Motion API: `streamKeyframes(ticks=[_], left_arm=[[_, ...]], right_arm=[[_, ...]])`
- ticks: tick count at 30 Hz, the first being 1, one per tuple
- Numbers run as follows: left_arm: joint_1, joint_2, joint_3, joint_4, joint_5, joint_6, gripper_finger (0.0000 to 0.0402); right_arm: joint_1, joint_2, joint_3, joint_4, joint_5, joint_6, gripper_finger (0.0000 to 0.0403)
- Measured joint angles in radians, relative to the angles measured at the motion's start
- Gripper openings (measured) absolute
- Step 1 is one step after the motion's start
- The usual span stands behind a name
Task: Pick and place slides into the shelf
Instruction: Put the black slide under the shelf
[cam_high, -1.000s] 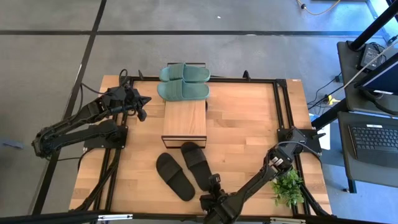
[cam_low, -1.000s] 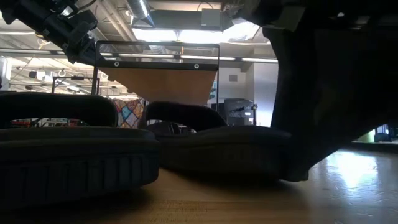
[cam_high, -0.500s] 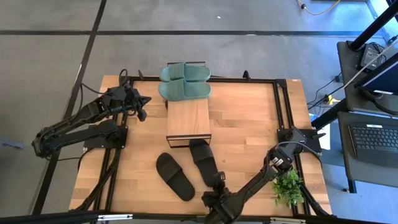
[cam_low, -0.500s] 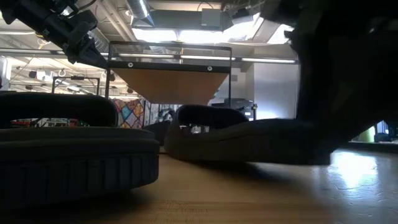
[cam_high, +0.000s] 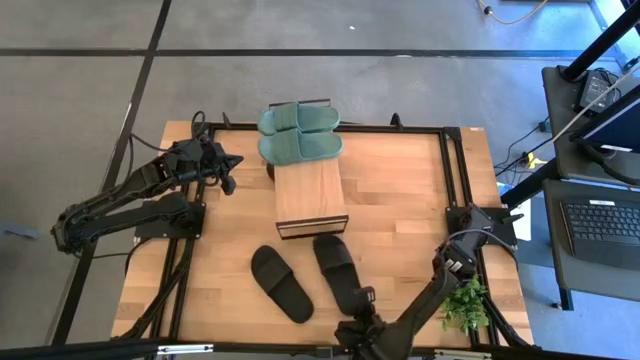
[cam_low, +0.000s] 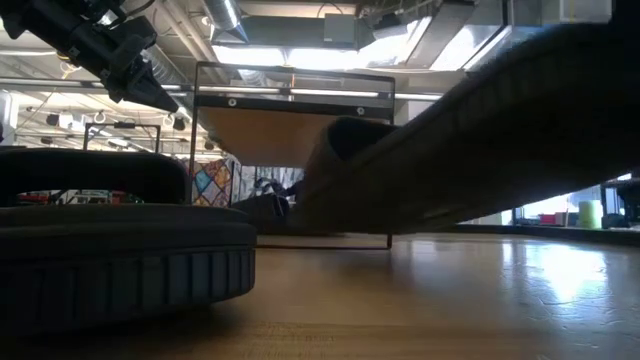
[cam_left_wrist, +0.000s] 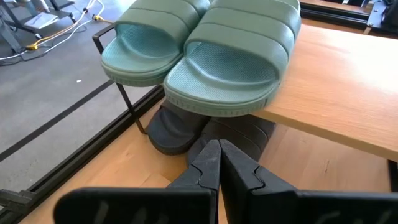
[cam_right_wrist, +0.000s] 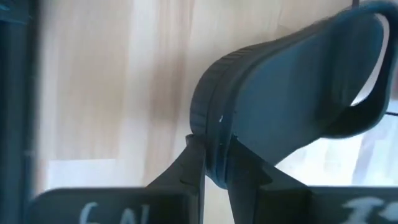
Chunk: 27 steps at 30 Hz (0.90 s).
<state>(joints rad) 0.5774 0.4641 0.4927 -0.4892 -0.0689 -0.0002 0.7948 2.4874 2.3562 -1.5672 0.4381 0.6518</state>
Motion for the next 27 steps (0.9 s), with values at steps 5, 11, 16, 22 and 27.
streamKeyframes(ticks=[5,11,16,22,27], left_arm=[[0.000,0.000,0.000,-0.002,0.000,0.000,0.0000],[0.000,0.000,0.000,-0.005,0.000,0.000,0.0000],[0.000,0.000,0.000,-0.005,0.000,0.000,0.0000],[0.000,0.000,0.000,-0.005,0.000,0.000,0.0000],[0.000,0.000,0.000,-0.005,0.000,0.000,0.0000]], right_arm=[[0.016,-0.011,-0.001,-0.003,-0.078,0.141,0.0043],[0.040,-0.012,-0.001,-0.005,-0.172,0.292,0.0042],[0.042,-0.012,-0.001,-0.005,-0.175,0.304,0.0042],[0.040,-0.012,-0.019,-0.003,-0.172,0.289,0.0042],[0.038,-0.013,-0.022,-0.003,-0.151,0.332,0.0042]])
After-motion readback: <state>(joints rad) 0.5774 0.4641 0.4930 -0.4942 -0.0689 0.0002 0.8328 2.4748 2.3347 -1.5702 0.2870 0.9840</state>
